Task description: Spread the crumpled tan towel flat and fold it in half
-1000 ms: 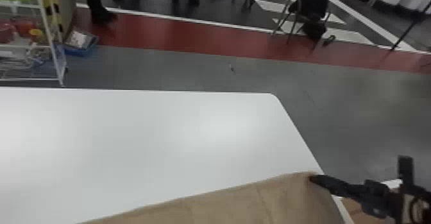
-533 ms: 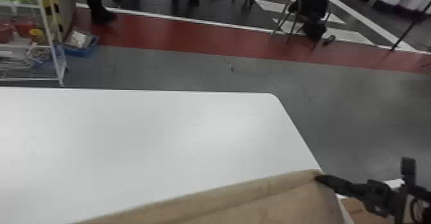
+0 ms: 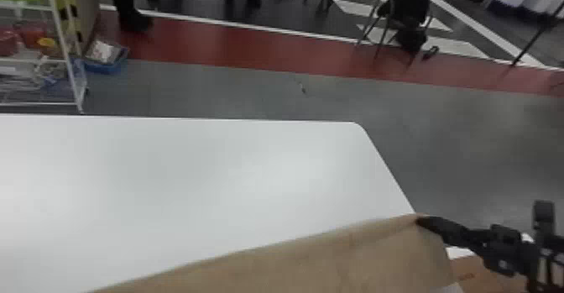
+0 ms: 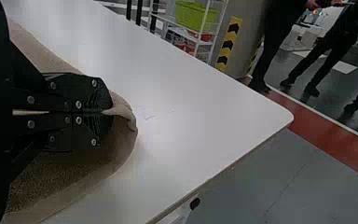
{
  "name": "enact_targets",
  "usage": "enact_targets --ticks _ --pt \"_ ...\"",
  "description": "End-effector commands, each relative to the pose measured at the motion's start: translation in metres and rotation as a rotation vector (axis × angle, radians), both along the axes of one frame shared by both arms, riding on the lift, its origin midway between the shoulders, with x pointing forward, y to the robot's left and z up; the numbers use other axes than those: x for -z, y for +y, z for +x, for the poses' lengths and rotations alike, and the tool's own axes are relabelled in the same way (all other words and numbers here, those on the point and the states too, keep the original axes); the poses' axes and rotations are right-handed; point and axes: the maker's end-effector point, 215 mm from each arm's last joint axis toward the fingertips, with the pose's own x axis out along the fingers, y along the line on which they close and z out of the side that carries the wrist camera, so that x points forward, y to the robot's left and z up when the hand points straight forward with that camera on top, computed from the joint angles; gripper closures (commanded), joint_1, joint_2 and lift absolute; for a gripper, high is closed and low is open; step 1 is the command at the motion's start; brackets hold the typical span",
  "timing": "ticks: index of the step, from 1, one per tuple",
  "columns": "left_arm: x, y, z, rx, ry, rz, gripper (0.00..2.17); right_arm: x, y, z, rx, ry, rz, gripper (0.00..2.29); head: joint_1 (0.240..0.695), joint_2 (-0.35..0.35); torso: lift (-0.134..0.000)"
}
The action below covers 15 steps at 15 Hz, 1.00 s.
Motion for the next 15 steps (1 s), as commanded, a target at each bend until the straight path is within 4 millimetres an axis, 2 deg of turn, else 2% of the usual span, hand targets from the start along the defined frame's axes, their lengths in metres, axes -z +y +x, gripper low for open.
enact_targets --ticks 1,3,9,10,11,13,14,15 --pt "0.001 -0.006 -0.001 0.013 0.004 -0.006 1.68 0.001 0.003 0.009 -0.006 0.005 0.002 1.33 0.695 -0.350 -0.123" --pt "0.000 -0.011 0.000 0.022 -0.001 -0.010 1.68 0.006 0.009 0.018 -0.020 0.019 -0.003 1.33 0.695 -0.350 -0.123" --pt "-0.002 -0.023 0.009 0.053 -0.010 -0.017 1.66 0.033 0.016 0.020 -0.029 0.073 -0.008 1.33 0.695 -0.350 -0.123" --pt "-0.003 -0.024 0.010 0.056 -0.014 -0.017 1.66 0.033 0.016 0.020 -0.029 0.073 -0.008 1.33 0.695 -0.350 -0.123" --pt "-0.003 -0.023 0.010 0.056 -0.015 -0.016 1.66 0.024 0.017 0.025 -0.027 0.046 0.009 1.33 0.695 -0.350 -0.123" --pt "-0.004 -0.022 0.011 0.057 -0.019 -0.012 1.66 -0.003 0.008 0.029 -0.005 -0.004 0.036 1.33 0.695 -0.350 -0.123" --pt "-0.003 -0.021 0.011 0.059 -0.017 -0.012 1.66 -0.005 0.002 0.030 0.002 -0.002 0.023 1.33 0.695 -0.350 -0.123" --pt "-0.001 -0.021 0.010 0.060 -0.012 -0.015 1.66 0.008 -0.003 0.028 0.007 0.023 -0.004 1.33 0.695 -0.350 -0.123"
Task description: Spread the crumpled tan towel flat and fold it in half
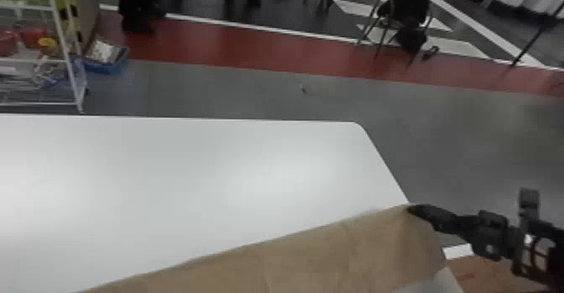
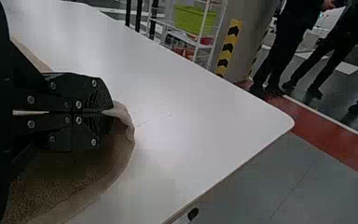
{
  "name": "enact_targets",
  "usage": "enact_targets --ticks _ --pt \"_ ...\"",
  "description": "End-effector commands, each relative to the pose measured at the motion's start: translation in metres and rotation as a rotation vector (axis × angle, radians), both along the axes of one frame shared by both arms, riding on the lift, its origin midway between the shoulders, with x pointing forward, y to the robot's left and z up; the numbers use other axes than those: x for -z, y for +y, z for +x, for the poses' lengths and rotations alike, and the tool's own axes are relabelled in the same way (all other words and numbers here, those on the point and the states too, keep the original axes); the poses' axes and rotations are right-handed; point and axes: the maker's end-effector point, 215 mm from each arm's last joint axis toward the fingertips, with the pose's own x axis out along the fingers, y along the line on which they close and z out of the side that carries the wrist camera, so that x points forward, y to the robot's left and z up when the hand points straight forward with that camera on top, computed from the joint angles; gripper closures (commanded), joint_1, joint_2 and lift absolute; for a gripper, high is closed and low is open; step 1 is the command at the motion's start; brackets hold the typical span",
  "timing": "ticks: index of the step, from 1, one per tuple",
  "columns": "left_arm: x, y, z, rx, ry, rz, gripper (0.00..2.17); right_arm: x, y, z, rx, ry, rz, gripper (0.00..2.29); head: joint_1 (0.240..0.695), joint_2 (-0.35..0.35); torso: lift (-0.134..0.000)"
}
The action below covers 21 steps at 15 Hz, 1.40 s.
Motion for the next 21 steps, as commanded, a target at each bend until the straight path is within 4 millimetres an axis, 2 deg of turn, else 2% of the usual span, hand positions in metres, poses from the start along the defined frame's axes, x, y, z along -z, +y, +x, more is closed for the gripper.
enact_targets --ticks 1,3,5,7,8,9,10,11,12,14,16,18,21 --pt "0.003 0.000 0.000 0.007 0.000 0.002 1.66 0.021 -0.011 -0.001 0.012 0.027 -0.051 1.33 0.695 -0.350 -0.123" --pt "0.004 -0.002 0.000 0.012 0.001 -0.002 1.66 0.050 -0.015 -0.002 0.002 0.061 -0.108 1.33 0.695 -0.350 -0.123" --pt "0.006 -0.005 0.000 0.026 -0.003 0.000 1.66 0.056 -0.014 -0.003 0.000 0.069 -0.115 1.33 0.695 -0.350 -0.123" --pt "0.004 -0.003 0.000 0.024 -0.006 -0.001 1.66 0.040 0.000 -0.001 -0.007 0.056 -0.033 1.33 0.695 -0.350 -0.123" --pt "0.003 -0.002 -0.001 0.022 -0.007 0.000 1.66 0.023 0.008 0.001 -0.016 0.031 0.014 1.33 0.695 -0.350 -0.123" --pt "0.005 -0.001 -0.002 0.022 -0.003 0.000 1.66 0.008 0.007 0.003 -0.009 0.008 0.031 1.33 0.695 -0.350 -0.123" --pt "0.005 -0.002 -0.003 0.022 -0.003 0.000 1.66 0.001 0.004 0.009 -0.005 -0.008 0.023 1.33 0.695 -0.350 -0.123" --pt "0.006 -0.003 -0.003 0.028 -0.001 -0.001 1.66 0.005 -0.002 0.014 0.004 -0.002 0.006 1.33 0.695 -0.350 -0.123" --pt "0.008 -0.008 -0.004 0.035 0.005 -0.004 1.66 0.019 -0.003 0.019 0.006 0.010 -0.016 1.33 0.695 -0.350 -0.123" --pt "0.008 -0.013 -0.004 0.046 0.005 -0.009 1.66 0.035 -0.006 0.036 0.023 -0.011 -0.033 1.33 0.695 -0.350 -0.123" --pt "0.006 -0.014 -0.004 0.050 -0.001 -0.011 1.66 0.036 -0.013 0.049 0.050 -0.026 -0.038 1.33 0.695 -0.350 -0.123" --pt "0.006 -0.013 -0.006 0.047 0.002 -0.012 1.66 0.037 -0.009 0.049 0.039 -0.019 -0.033 1.33 0.695 -0.350 -0.123" --pt "0.009 -0.011 -0.006 0.048 0.002 -0.005 1.66 0.048 -0.008 0.035 0.039 0.005 -0.023 1.33 0.695 -0.350 -0.123"
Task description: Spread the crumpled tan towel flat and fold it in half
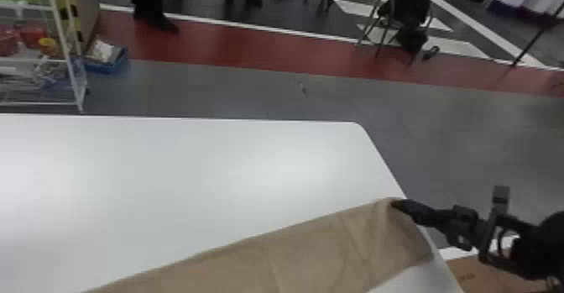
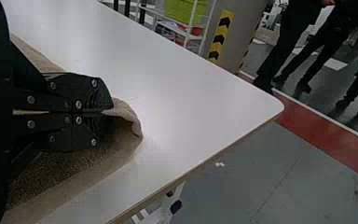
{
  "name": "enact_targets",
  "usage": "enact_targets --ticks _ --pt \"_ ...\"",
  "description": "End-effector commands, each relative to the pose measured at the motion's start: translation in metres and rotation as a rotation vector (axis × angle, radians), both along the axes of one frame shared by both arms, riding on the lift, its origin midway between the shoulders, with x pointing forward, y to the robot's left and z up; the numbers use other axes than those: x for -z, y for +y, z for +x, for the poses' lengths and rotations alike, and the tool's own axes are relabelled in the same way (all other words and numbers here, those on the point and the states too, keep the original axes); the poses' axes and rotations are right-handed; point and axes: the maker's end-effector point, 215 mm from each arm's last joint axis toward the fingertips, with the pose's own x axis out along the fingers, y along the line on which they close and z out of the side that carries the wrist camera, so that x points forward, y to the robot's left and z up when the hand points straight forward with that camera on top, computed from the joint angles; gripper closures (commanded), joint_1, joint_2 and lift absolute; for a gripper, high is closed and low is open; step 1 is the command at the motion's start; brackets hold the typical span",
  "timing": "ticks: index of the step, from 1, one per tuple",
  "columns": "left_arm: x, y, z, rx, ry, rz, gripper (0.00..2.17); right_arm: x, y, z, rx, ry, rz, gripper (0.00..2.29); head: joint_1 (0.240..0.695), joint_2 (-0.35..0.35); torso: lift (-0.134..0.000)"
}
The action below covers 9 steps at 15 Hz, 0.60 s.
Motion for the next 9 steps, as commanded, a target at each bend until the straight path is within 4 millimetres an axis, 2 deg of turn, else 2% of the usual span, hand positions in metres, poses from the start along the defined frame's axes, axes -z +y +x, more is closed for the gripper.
enact_targets --ticks 1,4,9 --pt "0.001 0.002 0.001 -0.002 -0.002 0.006 1.66 0.005 -0.004 -0.011 0.006 0.014 0.000 1.33 0.695 -0.350 -0.123" --pt "0.001 0.003 0.003 -0.001 -0.010 0.015 1.66 0.017 -0.011 -0.027 0.008 0.039 -0.027 1.31 0.695 -0.350 -0.123" --pt "0.000 0.008 0.004 -0.004 -0.011 0.027 1.66 0.022 -0.016 -0.035 -0.004 0.040 -0.076 1.30 0.695 -0.350 -0.123"
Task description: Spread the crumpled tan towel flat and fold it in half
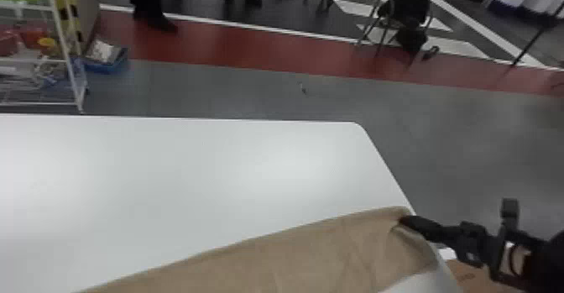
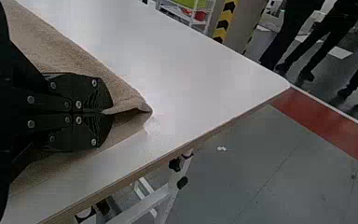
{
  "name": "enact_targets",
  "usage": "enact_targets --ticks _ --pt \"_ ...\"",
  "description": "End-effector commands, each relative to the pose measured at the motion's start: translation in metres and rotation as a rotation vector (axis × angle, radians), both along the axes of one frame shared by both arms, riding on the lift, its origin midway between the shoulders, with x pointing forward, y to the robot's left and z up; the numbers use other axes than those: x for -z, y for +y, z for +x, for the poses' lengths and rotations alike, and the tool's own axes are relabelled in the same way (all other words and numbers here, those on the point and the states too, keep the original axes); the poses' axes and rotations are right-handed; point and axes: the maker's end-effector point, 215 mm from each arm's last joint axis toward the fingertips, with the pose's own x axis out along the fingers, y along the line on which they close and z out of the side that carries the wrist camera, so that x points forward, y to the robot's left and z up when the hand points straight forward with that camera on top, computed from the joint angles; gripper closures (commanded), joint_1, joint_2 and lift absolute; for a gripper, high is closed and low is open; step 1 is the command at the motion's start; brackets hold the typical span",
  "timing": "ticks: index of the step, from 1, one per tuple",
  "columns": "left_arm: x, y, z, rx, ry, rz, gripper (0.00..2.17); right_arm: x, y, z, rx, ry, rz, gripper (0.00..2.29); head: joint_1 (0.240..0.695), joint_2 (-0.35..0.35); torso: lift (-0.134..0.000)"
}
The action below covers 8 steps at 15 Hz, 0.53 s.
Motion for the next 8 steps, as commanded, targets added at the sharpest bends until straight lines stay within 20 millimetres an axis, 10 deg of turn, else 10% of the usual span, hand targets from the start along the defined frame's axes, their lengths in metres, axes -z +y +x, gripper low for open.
enact_targets --ticks 1,6,8 --pt "0.0023 0.0052 -0.0029 -0.009 0.007 0.011 1.66 -0.0002 -0.0016 -0.0012 -0.004 -0.004 -0.014 1.24 0.695 -0.350 -0.123" --pt "0.0070 0.0036 -0.0126 0.003 0.030 0.022 1.39 0.0009 0.0007 0.0007 -0.007 -0.007 -0.020 1.15 0.695 -0.350 -0.123" --pt "0.0087 0.0079 -0.0117 -0.007 0.030 0.039 0.34 0.0002 0.0017 0.0017 -0.008 -0.011 -0.020 0.95 0.695 -0.350 -0.123"
